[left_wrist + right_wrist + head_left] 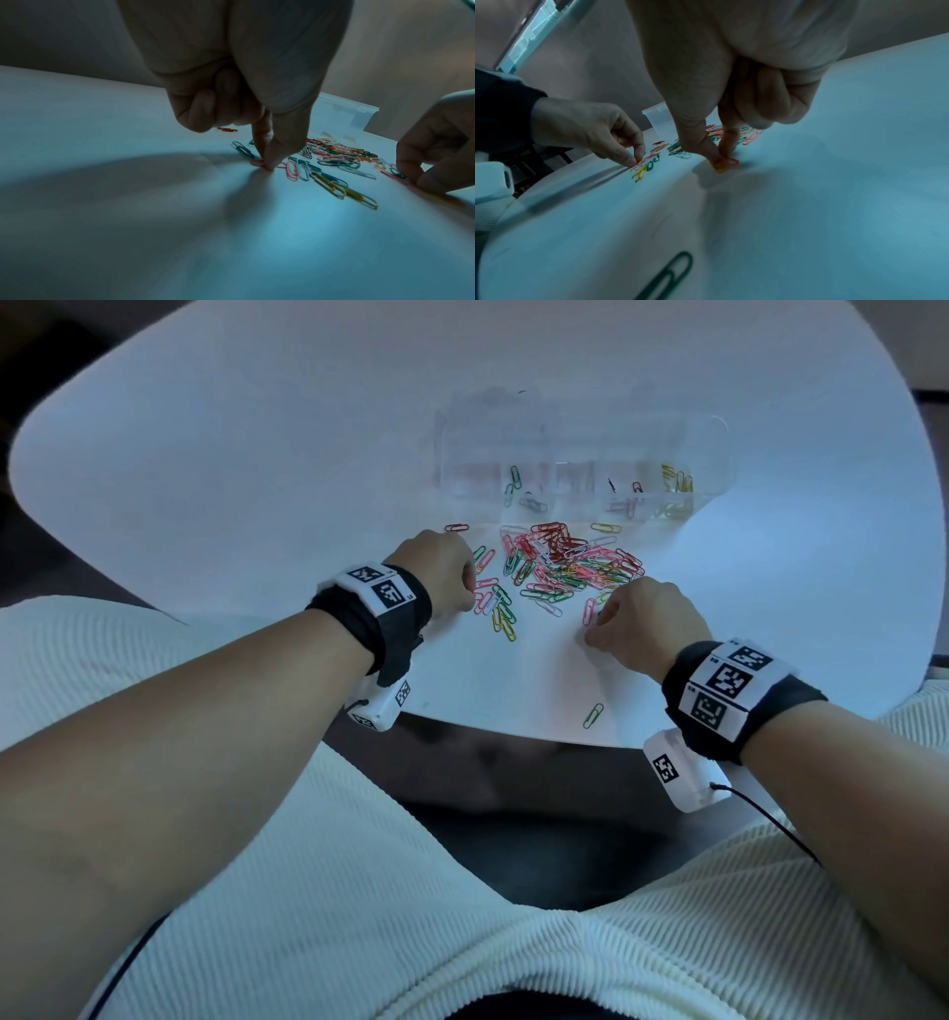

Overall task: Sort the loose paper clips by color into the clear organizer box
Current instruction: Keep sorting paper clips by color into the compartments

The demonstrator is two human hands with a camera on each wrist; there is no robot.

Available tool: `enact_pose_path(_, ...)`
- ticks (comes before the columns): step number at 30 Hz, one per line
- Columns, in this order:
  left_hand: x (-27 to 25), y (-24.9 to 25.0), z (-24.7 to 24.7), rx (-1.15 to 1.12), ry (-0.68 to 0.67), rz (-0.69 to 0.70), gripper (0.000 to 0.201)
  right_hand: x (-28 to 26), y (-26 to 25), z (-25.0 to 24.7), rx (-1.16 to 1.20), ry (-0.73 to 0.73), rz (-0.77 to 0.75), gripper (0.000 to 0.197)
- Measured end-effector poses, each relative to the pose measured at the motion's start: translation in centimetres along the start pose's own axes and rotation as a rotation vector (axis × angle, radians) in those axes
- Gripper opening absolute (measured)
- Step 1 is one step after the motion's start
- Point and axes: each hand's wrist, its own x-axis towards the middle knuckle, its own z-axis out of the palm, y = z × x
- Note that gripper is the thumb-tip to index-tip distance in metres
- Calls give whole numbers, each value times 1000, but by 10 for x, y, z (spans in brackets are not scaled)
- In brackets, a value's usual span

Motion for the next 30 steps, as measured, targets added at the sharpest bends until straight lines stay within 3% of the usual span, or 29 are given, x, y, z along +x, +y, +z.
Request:
enact_pose_path(9,-1,0,3,-5,-42,-26,5,6,4,14,18,22,-14,26)
enact_pose_path(13,-3,1,3,-9,-66,-45,18,4,5,3,71,-3,-28,28)
enact_pose_path(19,-6,17,-11,-172,-100,3,37,1,-2,-22,570,13,-5,17)
enact_pose_path(21,-6,22,-14,-344,-164,4,35,-2,-6,-25,826,-34,68,12)
enact_pose_path(24,-14,24,-21,-667,-231,30,28,-5,-11,-27,1095,-139,176,20)
enact_pose_path(27,-17,20,-25,-719,-163,49,35,-5,-14,-29,1082,-168,183,22)
enact_pose_path(30,-13,13,-29,-608,-53,13,27,-3,-21,-32,716,-136,117,12)
